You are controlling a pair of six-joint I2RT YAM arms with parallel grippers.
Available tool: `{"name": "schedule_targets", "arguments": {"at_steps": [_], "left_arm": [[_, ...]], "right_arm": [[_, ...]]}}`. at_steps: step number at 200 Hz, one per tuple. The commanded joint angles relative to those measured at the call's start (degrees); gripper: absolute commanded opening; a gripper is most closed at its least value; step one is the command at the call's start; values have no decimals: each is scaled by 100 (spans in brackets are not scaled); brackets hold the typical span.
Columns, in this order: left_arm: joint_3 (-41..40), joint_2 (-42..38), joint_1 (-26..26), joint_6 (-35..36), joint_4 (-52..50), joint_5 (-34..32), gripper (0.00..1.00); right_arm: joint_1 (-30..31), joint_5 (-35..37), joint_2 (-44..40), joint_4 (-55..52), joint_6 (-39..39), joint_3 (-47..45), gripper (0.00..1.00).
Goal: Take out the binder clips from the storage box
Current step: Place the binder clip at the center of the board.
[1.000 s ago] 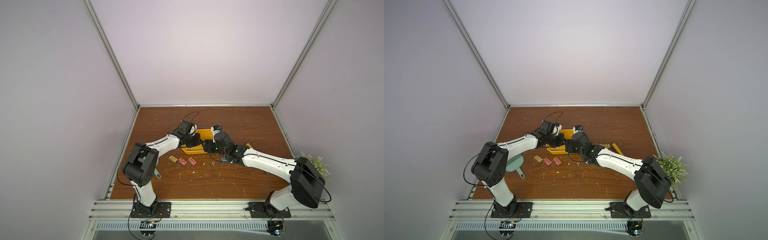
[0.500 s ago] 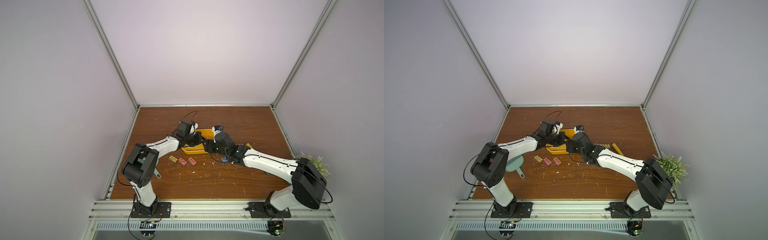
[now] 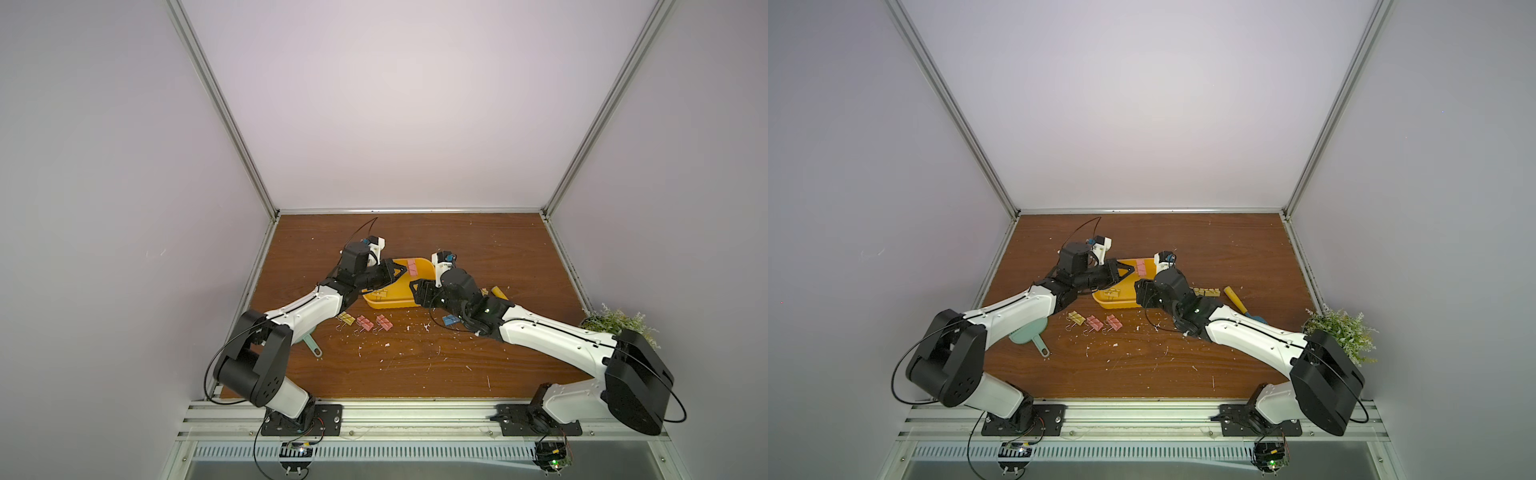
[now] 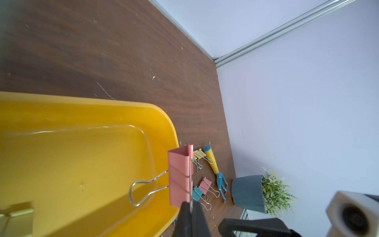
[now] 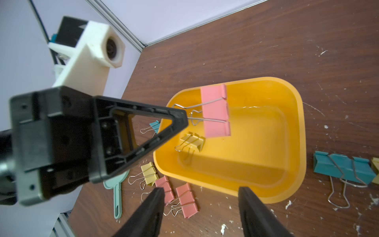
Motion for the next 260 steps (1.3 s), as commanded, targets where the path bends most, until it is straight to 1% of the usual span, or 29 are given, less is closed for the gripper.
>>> {"name": "schedule_targets", "arguments": {"at_steps": [1, 41, 98, 117, 130, 172, 199, 231, 260], "left_arm": [[-275, -467, 235, -191, 472, -294, 0], [-971, -1506, 344, -331, 412, -995, 0], [-2055, -3055, 432, -1002, -12, -2330, 0], [-2174, -3493, 568, -1047, -336, -2653, 0], [-2151, -3621, 759, -1083, -638, -2695, 0], [-2158, -3416, 1783, -1254, -954, -2064, 0], [-2127, -2951, 2357, -1351, -788, -1703, 0], [-1872, -2165, 2604, -1322, -522, -1655, 0], [-1736, -1600, 2771, -1425, -287, -1668, 0]], "right_arm": [[-8, 99, -175, 463, 67, -45, 64], [2, -177, -42, 524, 72, 68, 63], [32, -477, 251, 554, 117, 289, 63], [48, -540, 323, 545, 124, 343, 63], [60, -584, 367, 542, 118, 381, 63], [72, -733, 524, 488, 152, 504, 63], [97, -1031, 712, 478, 99, 676, 63], [211, -1480, 1213, 195, -76, 1207, 63], [363, -1626, 1701, -177, -253, 1787, 63]]}}
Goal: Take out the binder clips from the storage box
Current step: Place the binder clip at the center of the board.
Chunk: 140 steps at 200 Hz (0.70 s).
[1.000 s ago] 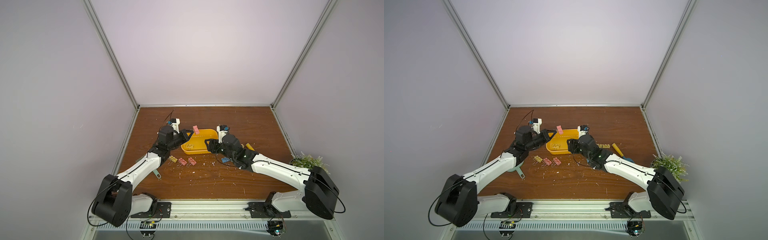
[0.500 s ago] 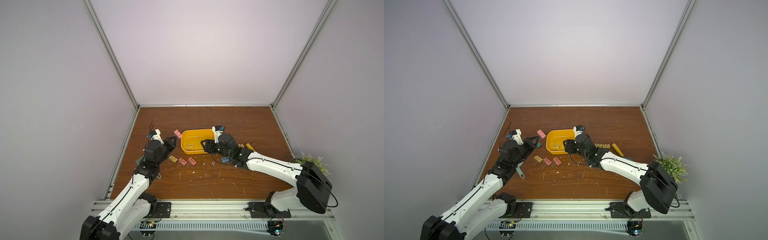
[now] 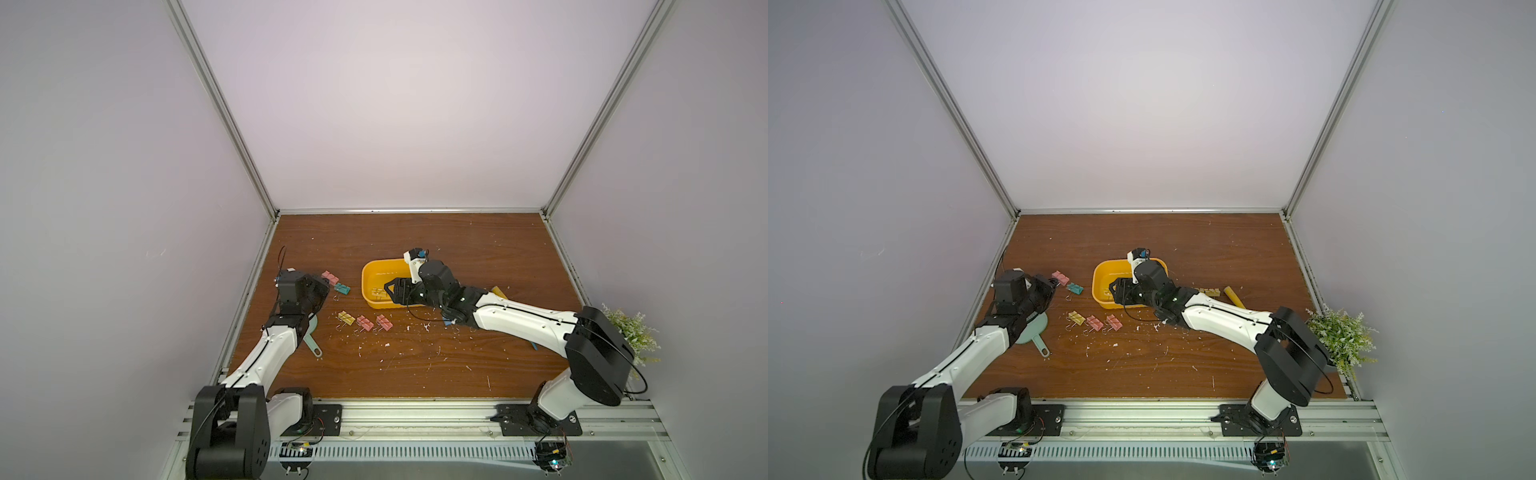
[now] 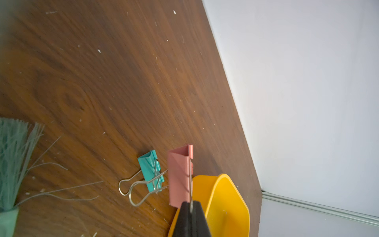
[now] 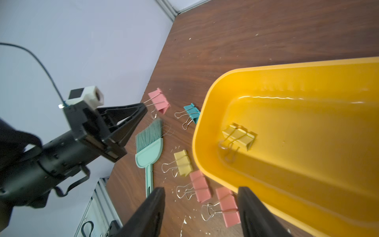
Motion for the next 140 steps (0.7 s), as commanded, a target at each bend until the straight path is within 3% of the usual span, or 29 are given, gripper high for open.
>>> {"name": "schedule_targets", "arguments": {"at_steps": [1, 36, 89, 140], "left_arm": [[235, 290, 192, -83, 350, 86, 0], [315, 821, 319, -160, 647, 152, 0], [372, 1447, 620, -264, 1041, 421, 0], [522, 2101, 832, -315, 1375, 794, 0]], "right_arm": [[144, -325, 224, -277, -248, 509, 63], [318, -361, 745, -562, -399, 1135, 63], [488, 206, 1308, -1104, -761, 1999, 63], [493, 123, 1485, -1170, -779, 2182, 63]]}}
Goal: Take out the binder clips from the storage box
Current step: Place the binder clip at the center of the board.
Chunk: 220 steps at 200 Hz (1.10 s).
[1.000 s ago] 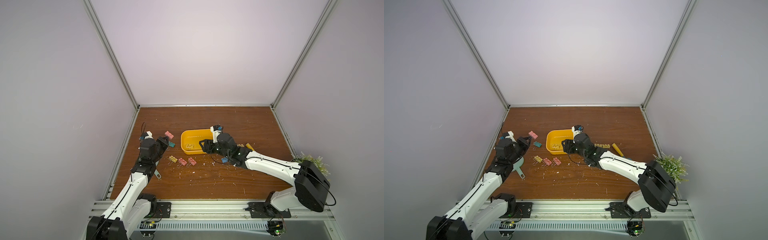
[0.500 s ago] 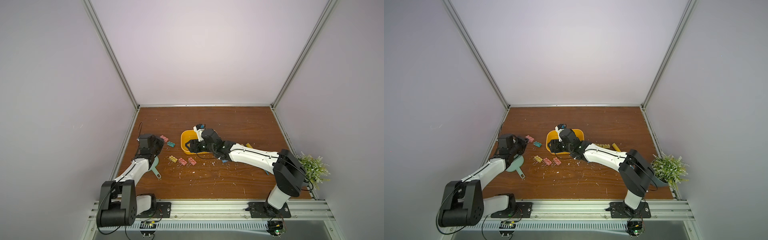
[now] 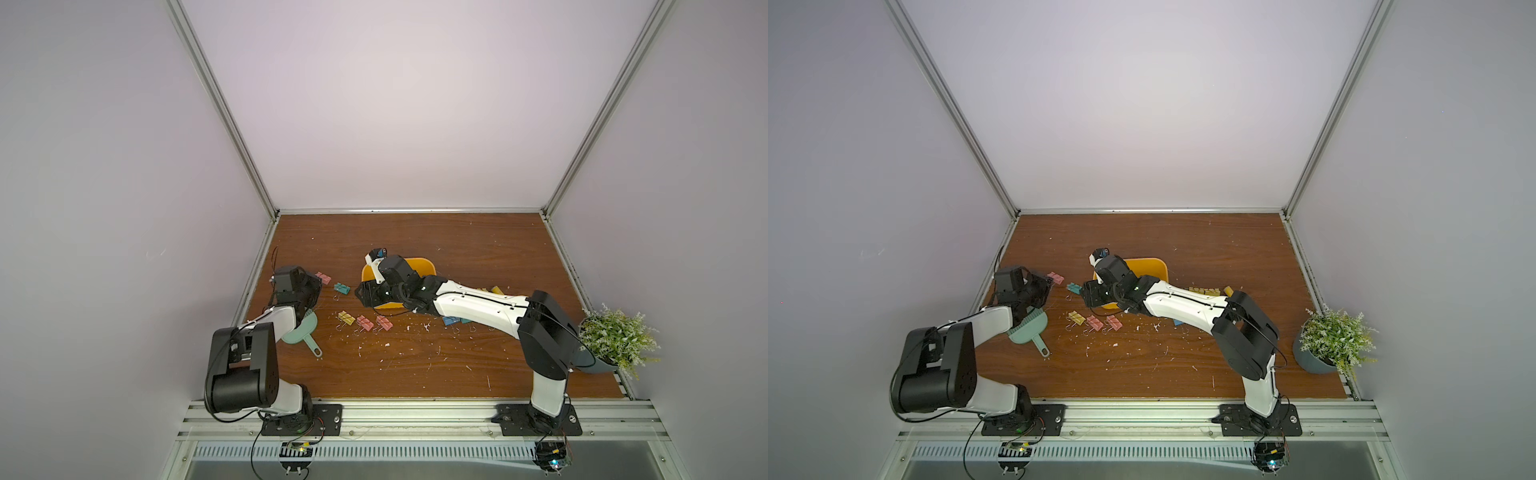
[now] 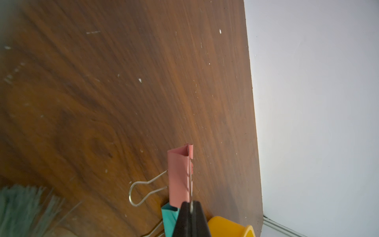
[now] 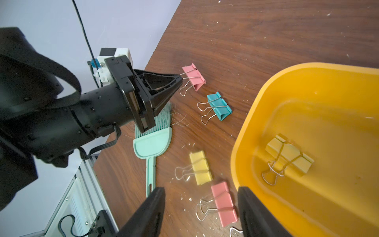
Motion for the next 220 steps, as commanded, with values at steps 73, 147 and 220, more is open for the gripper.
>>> {"name": "schedule_targets", "arguments": {"at_steps": [73, 147, 220], "left_arm": [[229, 544, 113, -181, 471, 187, 6], [-75, 250, 117, -225, 461, 242, 19], [-114, -1240, 117, 482, -681, -169, 41]], "right_arm": [[7, 52, -24, -137, -195, 179, 64], [2, 222, -319, -82, -209, -180, 64], [-5, 1309, -1282, 473, -328, -1153, 67]]}}
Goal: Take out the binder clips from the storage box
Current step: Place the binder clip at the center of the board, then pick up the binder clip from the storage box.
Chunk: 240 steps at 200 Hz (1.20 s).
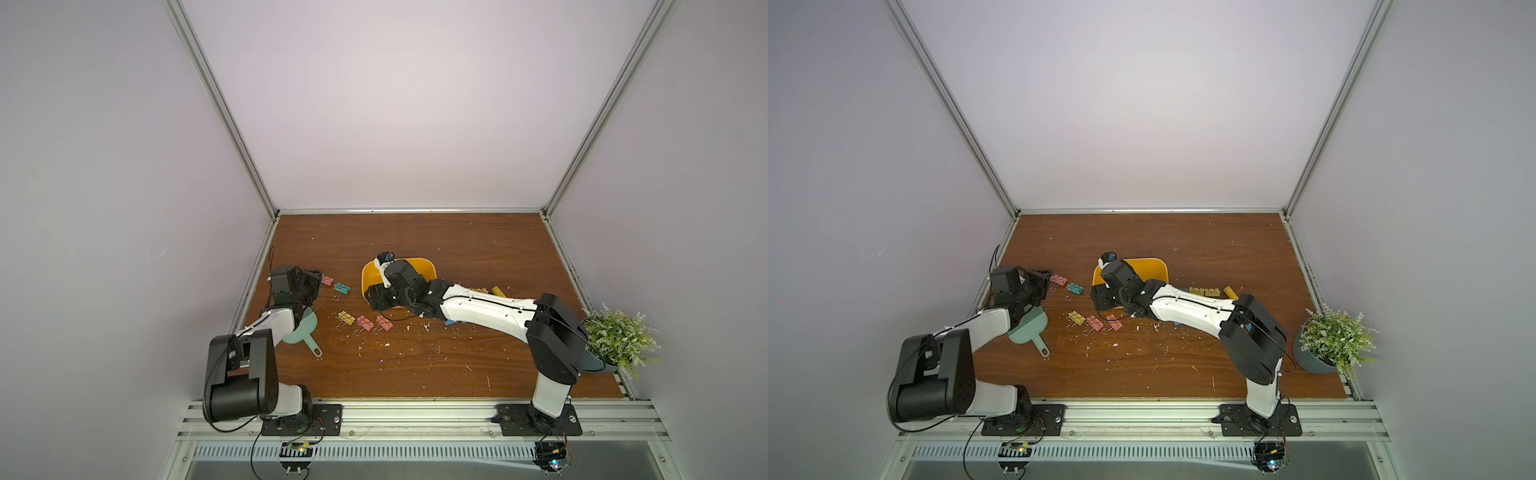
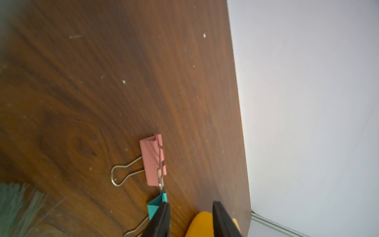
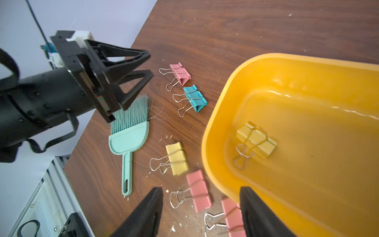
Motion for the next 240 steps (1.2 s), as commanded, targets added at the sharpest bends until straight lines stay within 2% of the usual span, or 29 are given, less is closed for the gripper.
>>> {"name": "schedule_targets", "arguments": {"at_steps": [1, 40, 64, 77, 90, 111, 122, 130, 134, 138, 141, 170, 187, 201, 216, 240], "left_arm": [[-34, -582, 70, 529, -578, -241, 41], [450, -1103, -14, 1702, -1321, 334, 40], [973, -1311, -546, 2745, -2087, -27, 44], [1050, -1417, -787, 2955, -2145, -47, 46], [1141, -1475, -987, 3122, -2263, -120, 48], [1418, -1478, -1349, 3653, -2670, -469, 61], [1498, -1477, -1363, 3842, -2872, -567, 69], [1520, -1522, -1363, 4004, -2919, -634, 78], [1508, -1551, -1363, 4095, -2905, -649, 85], [1492, -1592, -1363, 4166, -2875, -673, 97], [1474, -1626, -1363, 4217, -2845, -707, 99], [1135, -2083, -1358, 4504, -2406, -715, 99], [768, -2373, -1280, 4539, -1845, -33, 99], [573, -2471, -1203, 4286, -1608, 359, 99], [512, -2335, -1169, 4102, -1383, 1056, 99], [627, -1993, -1360, 3784, -1458, 1276, 92]], "right_arm": [[-3, 689, -719, 462, -118, -392, 67], [-19, 1353, -1389, 889, -79, -1125, 68], [-45, 1631, -1629, 969, 16, -1388, 70], [-73, 1642, -1701, 1025, 47, -1492, 72], [-94, 1616, -1735, 1016, 84, -1524, 78], [-116, 1627, -1747, 960, 119, -1534, 85], [-125, 1660, -1743, 938, 184, -1529, 89], [-123, 1636, -1727, 908, 190, -1513, 93], [-125, 1625, -1714, 870, 190, -1488, 94], [-121, 1617, -1694, 838, 189, -1455, 96], [-120, 1618, -1681, 800, 200, -1441, 97], [-140, 1805, -1600, 405, 557, -1254, 99], [-222, 1513, -1628, 715, 403, -1398, 99], [-397, 677, -1697, 1255, 421, -1647, 99], [-543, 245, -1760, 1706, 673, -1950, 99], [-617, 273, -1699, 1603, 842, -2006, 99]]}}
